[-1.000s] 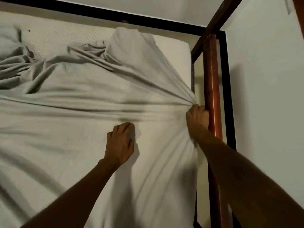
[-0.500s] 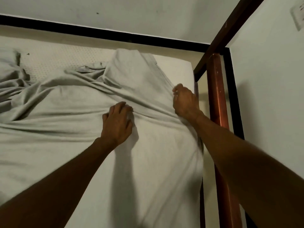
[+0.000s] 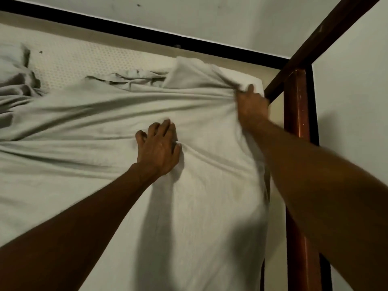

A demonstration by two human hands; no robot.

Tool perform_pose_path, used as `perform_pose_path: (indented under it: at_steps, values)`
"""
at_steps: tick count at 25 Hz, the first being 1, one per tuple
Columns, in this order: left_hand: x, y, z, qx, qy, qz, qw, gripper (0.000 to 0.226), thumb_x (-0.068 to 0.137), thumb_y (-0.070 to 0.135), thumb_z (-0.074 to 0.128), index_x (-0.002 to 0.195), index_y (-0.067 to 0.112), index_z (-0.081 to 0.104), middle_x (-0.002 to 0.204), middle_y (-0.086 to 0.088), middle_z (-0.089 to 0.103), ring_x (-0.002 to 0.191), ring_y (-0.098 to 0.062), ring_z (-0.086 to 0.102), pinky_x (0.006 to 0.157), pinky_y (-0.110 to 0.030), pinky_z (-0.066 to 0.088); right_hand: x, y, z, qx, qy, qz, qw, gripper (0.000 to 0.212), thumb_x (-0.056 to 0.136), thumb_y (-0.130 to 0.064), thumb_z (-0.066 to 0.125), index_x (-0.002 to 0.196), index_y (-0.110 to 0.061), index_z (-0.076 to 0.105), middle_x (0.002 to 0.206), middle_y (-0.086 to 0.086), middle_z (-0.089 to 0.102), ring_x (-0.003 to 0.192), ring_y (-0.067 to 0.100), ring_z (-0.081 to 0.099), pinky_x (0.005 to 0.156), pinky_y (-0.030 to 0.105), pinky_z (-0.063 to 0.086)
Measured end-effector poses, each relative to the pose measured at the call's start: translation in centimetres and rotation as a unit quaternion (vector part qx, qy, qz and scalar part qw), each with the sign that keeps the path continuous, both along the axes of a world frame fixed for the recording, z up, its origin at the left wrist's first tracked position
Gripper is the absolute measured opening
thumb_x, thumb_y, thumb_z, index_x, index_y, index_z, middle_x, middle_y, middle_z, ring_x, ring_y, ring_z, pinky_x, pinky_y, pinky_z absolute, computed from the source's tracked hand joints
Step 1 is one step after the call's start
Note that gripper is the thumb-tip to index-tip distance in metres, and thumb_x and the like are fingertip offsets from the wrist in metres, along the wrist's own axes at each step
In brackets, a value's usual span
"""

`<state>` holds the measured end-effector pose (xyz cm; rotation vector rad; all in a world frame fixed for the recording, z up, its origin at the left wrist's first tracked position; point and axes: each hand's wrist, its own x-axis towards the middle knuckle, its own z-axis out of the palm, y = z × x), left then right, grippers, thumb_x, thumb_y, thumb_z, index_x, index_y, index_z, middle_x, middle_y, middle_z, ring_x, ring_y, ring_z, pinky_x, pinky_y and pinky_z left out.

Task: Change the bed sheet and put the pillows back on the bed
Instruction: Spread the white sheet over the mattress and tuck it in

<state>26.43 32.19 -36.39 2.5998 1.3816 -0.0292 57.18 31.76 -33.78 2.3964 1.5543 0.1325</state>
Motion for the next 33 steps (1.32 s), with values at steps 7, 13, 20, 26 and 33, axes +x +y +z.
perform_pose_path:
  at_steps: [7,13,20,26,33]
  values:
    - [4.1,2.7,1.3,-0.134,-0.003,0.013,0.991,0.078,0.104,0.059,0.035,0.166,0.022,0.005,0.174,-0.008,0.002,0.159,-0.032,0.000,0.119,-0.069,0.012,5.2,-1.0,1.6,-0.213,-0.149,-0.087,0.962,0.061,0.090,-0.046,0.069,0.143,-0.020,0.055,0.140,0.014,0.049,0.125,0.036,0.050,0.101,0.048,0.045]
    - [4.8,2.0,-1.9,-0.243,0.100,-0.016,0.965,0.108,0.090,0.087,0.028,0.149,0.033,-0.044,0.145,-0.004,-0.064,0.136,-0.031,-0.057,0.110,-0.074,-0.025,3.5,4.2,3.8,0.170,0.158,-0.081,0.969,0.038,0.089,-0.012,0.067,0.125,-0.012,0.055,0.135,0.012,0.046,0.103,0.035,0.064,0.076,0.040,0.050]
    - [4.8,2.4,-2.1,-0.268,0.093,-0.014,0.959,0.107,0.090,0.088,0.026,0.147,0.034,-0.046,0.141,-0.001,-0.067,0.133,-0.029,-0.060,0.101,-0.066,-0.036,1.3,11.9,2.1,0.087,0.206,-0.087,0.971,0.036,0.094,-0.014,0.061,0.130,-0.020,0.069,0.125,0.015,0.066,0.114,0.036,0.067,0.093,0.040,0.053]
    - [5.0,2.5,-2.2,-0.282,0.089,-0.007,0.955,0.104,0.090,0.087,0.022,0.145,0.033,-0.048,0.141,-0.002,-0.066,0.132,-0.028,-0.061,0.103,-0.066,-0.037,8.2,13.9,1.7,0.334,0.411,-0.428,0.732,0.021,0.087,-0.009,0.077,0.106,-0.011,0.068,0.110,0.009,0.071,0.083,0.027,0.074,0.057,0.038,0.062]
    - [5.0,2.5,-2.6,-0.288,0.076,-0.006,0.955,0.104,0.090,0.087,0.021,0.145,0.033,-0.048,0.142,-0.002,-0.066,0.133,-0.028,-0.061,0.106,-0.068,-0.036,-0.2,11.1,0.9,0.355,0.397,-0.193,0.824,0.044,0.085,-0.022,0.054,0.126,-0.030,0.068,0.138,-0.003,0.064,0.127,0.018,0.060,0.113,0.045,0.045]
